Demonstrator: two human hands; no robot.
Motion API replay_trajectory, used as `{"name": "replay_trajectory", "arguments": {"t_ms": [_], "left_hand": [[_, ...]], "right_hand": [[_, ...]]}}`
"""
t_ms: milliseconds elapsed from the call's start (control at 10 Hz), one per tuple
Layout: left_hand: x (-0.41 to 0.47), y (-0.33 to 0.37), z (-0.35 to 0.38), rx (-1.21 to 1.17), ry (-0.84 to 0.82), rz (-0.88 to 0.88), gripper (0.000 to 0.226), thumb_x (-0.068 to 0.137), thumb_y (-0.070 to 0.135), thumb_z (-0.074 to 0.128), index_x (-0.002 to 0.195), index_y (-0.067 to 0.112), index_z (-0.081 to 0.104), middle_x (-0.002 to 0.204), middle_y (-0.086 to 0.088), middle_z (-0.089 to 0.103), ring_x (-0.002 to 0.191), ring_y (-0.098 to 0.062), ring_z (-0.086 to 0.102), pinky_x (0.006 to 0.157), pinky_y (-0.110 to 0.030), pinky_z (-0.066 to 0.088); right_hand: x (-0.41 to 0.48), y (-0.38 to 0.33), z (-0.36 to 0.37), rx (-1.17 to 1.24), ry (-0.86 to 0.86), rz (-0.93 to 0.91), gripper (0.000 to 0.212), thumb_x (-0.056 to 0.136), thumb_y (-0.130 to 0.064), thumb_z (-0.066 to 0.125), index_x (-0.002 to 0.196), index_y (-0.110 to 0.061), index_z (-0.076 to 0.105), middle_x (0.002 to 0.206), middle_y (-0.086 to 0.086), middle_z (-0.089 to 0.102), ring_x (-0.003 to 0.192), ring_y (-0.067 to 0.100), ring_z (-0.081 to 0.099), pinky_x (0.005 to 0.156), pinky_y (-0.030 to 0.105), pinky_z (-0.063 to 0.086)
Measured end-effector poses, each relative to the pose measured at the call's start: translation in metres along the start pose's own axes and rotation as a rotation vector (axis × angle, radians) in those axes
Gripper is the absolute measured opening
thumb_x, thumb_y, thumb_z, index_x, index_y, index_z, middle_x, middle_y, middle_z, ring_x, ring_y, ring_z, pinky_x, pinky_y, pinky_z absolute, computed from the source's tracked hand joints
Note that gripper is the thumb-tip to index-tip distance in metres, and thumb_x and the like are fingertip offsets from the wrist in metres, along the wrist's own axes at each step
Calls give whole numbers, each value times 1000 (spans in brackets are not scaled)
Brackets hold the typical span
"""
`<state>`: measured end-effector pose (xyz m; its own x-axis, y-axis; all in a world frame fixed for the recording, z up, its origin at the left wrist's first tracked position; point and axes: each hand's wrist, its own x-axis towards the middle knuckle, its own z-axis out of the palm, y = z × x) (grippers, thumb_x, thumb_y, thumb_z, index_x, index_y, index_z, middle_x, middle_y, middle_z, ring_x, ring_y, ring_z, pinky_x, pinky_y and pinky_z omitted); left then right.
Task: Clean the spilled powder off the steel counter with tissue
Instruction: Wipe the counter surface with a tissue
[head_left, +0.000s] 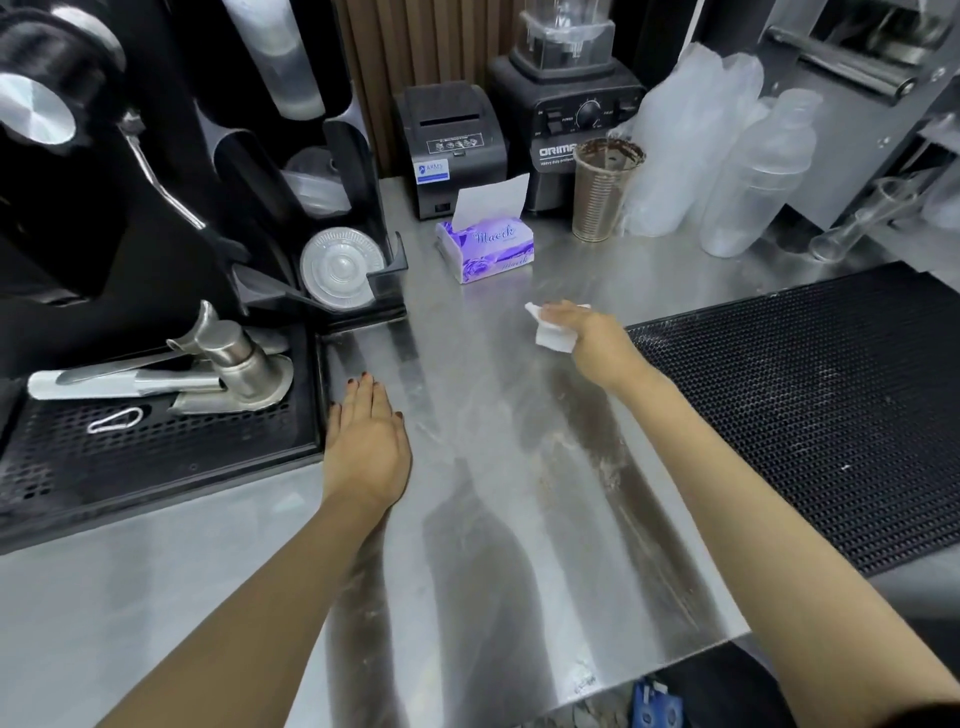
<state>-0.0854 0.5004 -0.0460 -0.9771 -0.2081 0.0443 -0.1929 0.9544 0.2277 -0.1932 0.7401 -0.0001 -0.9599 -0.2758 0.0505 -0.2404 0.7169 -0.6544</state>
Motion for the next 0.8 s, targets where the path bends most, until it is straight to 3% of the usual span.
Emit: {"name": "replay_trajectory", "arguments": {"t_ms": [100, 200, 300, 400, 500, 600, 800], "left_hand": [[0, 0, 0, -10, -7, 2, 50, 98, 21, 23, 144, 4, 17, 155, -9, 13, 144, -20, 7, 117, -36, 4], [0, -1, 0, 0, -5, 3, 50, 98, 21, 23, 145, 4, 16, 155, -8, 12, 144, -20, 6, 117, -35, 4], [0, -2, 0, 0, -7, -1, 50, 98, 22, 23, 145, 5, 16, 155, -8, 12, 144, -20, 5, 117, -35, 3], [2, -2, 1, 2, -6, 4, 51, 98, 23, 22, 145, 5, 16, 156, -7, 10, 144, -20, 4, 117, -35, 3], [0, -2, 2, -2, -8, 6, 50, 98, 23, 20, 145, 5, 15, 156, -7, 9, 144, -19, 3, 117, -35, 3], [0, -2, 0, -2, -4, 9, 50, 98, 23, 20, 145, 5, 15, 156, -7, 9, 144, -19, 3, 117, -35, 2], [-1, 0, -3, -25, -19, 2, 51, 99, 23, 21, 145, 2, 16, 155, -9, 10, 144, -21, 5, 118, -35, 4]], "right_hand": [[22, 3, 16, -111, -5, 90, 48, 87, 14, 32, 133, 3, 42, 142, 20, 40, 133, 29, 36, 109, 29, 19], [17, -18, 36, -85, -102, -26, 45, 87, 14, 33, 130, 8, 44, 141, 24, 41, 133, 32, 37, 112, 32, 17], [-14, -25, 56, -26, -239, -117, 43, 86, 10, 44, 126, -2, 53, 140, 14, 46, 131, 18, 40, 111, 14, 12], [-56, -22, 60, -15, -398, -223, 54, 72, 16, 48, 120, -7, 60, 131, 6, 55, 121, 4, 40, 103, 3, 19], [-61, -21, 33, 79, -344, -188, 52, 73, 22, 46, 116, -2, 61, 120, 5, 59, 107, 5, 54, 93, 11, 38], [-23, -12, 6, 86, -15, -57, 43, 80, 21, 46, 115, 1, 61, 116, 2, 57, 108, 13, 55, 95, 9, 35], [-15, 10, 36, -70, -54, 26, 48, 87, 15, 36, 132, 3, 43, 144, 17, 37, 137, 23, 31, 99, -1, 4]]}}
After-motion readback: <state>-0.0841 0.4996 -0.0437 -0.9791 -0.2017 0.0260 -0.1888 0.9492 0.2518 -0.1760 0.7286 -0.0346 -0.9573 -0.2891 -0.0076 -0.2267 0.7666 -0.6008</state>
